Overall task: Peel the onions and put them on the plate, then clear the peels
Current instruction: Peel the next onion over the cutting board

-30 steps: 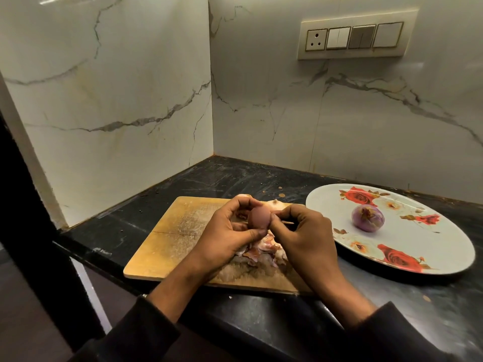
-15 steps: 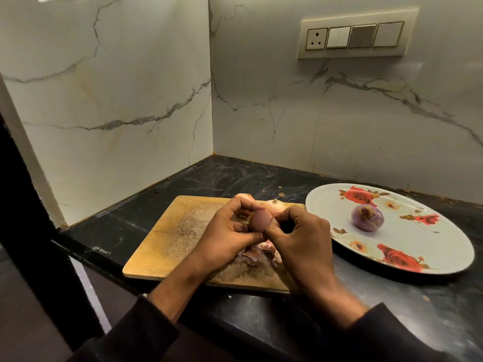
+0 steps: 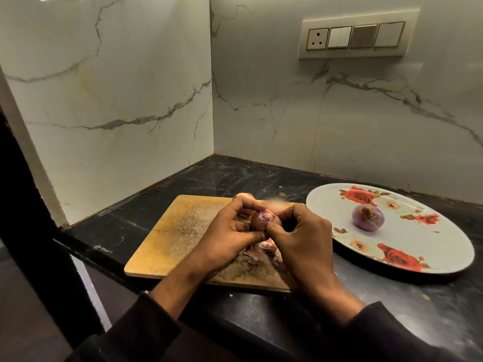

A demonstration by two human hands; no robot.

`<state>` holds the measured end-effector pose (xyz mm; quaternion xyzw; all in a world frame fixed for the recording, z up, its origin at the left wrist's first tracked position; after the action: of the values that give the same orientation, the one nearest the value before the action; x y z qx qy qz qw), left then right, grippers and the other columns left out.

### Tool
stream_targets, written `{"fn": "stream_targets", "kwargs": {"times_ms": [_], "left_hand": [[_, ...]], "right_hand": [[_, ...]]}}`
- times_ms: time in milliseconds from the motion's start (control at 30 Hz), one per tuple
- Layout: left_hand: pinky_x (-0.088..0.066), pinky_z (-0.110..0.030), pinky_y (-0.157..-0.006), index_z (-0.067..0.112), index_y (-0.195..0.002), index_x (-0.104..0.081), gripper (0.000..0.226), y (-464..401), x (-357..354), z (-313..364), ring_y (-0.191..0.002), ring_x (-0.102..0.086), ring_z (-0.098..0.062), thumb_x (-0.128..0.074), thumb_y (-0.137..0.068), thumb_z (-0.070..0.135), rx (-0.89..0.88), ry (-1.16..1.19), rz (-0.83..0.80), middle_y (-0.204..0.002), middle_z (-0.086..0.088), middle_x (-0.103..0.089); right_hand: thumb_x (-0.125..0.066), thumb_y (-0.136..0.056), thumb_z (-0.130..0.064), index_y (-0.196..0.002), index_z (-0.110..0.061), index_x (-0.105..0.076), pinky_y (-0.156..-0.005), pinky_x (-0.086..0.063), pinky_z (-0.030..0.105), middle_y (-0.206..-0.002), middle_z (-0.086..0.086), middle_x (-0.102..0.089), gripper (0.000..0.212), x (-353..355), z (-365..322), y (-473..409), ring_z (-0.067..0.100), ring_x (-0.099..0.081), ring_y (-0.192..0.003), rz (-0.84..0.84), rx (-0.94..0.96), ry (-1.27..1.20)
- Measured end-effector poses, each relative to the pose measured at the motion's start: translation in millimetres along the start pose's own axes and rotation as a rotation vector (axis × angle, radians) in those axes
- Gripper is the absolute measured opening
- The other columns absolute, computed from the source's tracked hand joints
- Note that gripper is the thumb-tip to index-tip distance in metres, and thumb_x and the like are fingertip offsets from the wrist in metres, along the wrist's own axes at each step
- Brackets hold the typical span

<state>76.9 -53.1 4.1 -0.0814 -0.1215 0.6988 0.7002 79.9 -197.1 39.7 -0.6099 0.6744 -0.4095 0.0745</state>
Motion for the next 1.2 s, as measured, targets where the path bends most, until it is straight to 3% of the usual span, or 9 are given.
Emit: {"fn": "stream_targets", "kwargs": {"times_ms": [233,367,500,567,633,733,833,1000,1200], "left_hand": [[-0.061,-0.037,-0.083,0.015,-0.114,-0.062,0.048,0.1,0.1,1.2,-0.096,-0.074,-0.027,-0.073,-0.078,-0.014,0.009,-0.002,0.008,-0.122,-0.014,-0.064],[-0.060,-0.033,-0.083,0.014,-0.113,-0.063,0.049,0.5,-1.1,3.2,-0.095,-0.075,-0.024,-0.074,-0.076,-0.016,0.015,0.010,0.008,-0.124,-0.010,-0.061],[-0.061,-0.036,-0.086,0.013,-0.118,-0.061,0.050,1.3,-0.7,2.9,-0.096,-0.074,-0.024,-0.072,-0.078,-0.016,0.025,-0.006,0.018,-0.126,-0.004,-0.059],[-0.060,-0.040,-0.090,0.014,-0.119,-0.061,0.051,1.3,0.3,3.1,-0.098,-0.074,-0.025,-0.072,-0.079,-0.016,0.025,0.006,0.025,-0.127,-0.002,-0.057],[-0.060,-0.041,-0.089,0.015,-0.119,-0.061,0.051,1.1,1.3,2.5,-0.098,-0.074,-0.025,-0.071,-0.080,-0.015,0.032,0.023,0.030,-0.127,-0.002,-0.058],[-0.061,-0.037,-0.085,0.013,-0.118,-0.061,0.048,1.6,1.6,1.6,-0.097,-0.074,-0.028,-0.068,-0.082,-0.017,0.042,0.065,0.032,-0.119,0.000,-0.064],[-0.062,-0.035,-0.084,0.012,-0.119,-0.061,0.048,2.3,0.7,2.1,-0.096,-0.074,-0.028,-0.068,-0.081,-0.017,0.042,0.052,0.025,-0.118,0.002,-0.063],[-0.060,-0.037,-0.088,0.013,-0.120,-0.061,0.049,1.6,0.1,0.9,-0.099,-0.074,-0.025,-0.070,-0.081,-0.016,0.053,0.054,0.021,-0.125,-0.001,-0.060],[-0.060,-0.041,-0.089,0.012,-0.119,-0.062,0.048,1.0,1.1,-1.9,-0.100,-0.074,-0.027,-0.069,-0.081,-0.016,0.058,0.068,0.025,-0.125,-0.003,-0.064]], "right_hand": [[-0.081,-0.080,-0.012,-0.071,-0.021,-0.067,-0.055,-0.042,0.008,-0.062,-0.014,-0.061,0.019,1.5,9.0,-2.0,0.000,-0.061,-0.068,0.027,-0.047,-0.035],[-0.082,-0.081,-0.015,-0.072,-0.022,-0.069,-0.054,-0.044,0.010,-0.065,-0.009,-0.065,0.017,3.6,23.4,-7.8,0.003,-0.060,-0.058,0.030,-0.122,-0.076],[-0.077,-0.087,-0.016,-0.086,-0.019,-0.071,-0.059,-0.048,0.009,-0.075,-0.007,-0.070,0.007,-0.6,26.4,-9.0,0.003,-0.065,-0.069,-0.018,-0.135,-0.115],[-0.075,-0.090,-0.020,-0.099,-0.023,-0.069,-0.065,-0.057,0.018,-0.085,-0.003,-0.074,0.011,-4.6,32.1,-8.8,0.009,-0.072,-0.078,-0.038,-0.164,-0.231],[-0.072,-0.092,-0.029,-0.108,-0.027,-0.071,-0.073,-0.063,0.036,-0.093,-0.003,-0.076,0.016,-10.7,35.0,-9.0,0.012,-0.074,-0.087,-0.087,-0.182,-0.316],[-0.073,-0.090,-0.031,-0.110,-0.027,-0.077,-0.080,-0.063,0.040,-0.095,-0.011,-0.077,0.020,-21.5,35.6,-7.3,0.009,-0.074,-0.092,-0.183,-0.191,-0.341],[-0.073,-0.091,-0.024,-0.106,-0.018,-0.080,-0.082,-0.062,0.047,-0.093,-0.004,-0.079,0.017,-25.2,46.1,-8.7,0.016,-0.075,-0.091,-0.205,-0.272,-0.413],[-0.072,-0.092,-0.017,-0.104,-0.013,-0.080,-0.076,-0.062,0.030,-0.088,-0.004,-0.079,0.015,-18.2,46.5,-8.9,0.011,-0.074,-0.086,-0.180,-0.257,-0.384],[-0.070,-0.094,-0.019,-0.105,-0.016,-0.080,-0.075,-0.062,0.031,-0.088,-0.007,-0.078,0.015,-14.3,34.3,-9.5,0.005,-0.073,-0.082,-0.160,-0.148,-0.261]]}}
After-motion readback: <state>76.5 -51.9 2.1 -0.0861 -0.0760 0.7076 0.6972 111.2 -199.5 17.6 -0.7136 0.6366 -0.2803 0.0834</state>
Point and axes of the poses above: each hand's wrist, its own y-axis away from the middle knuckle, its own x-axis out of the back of the hand, z = x × y, the point moved 9 cm from there along -y, towards the middle knuckle
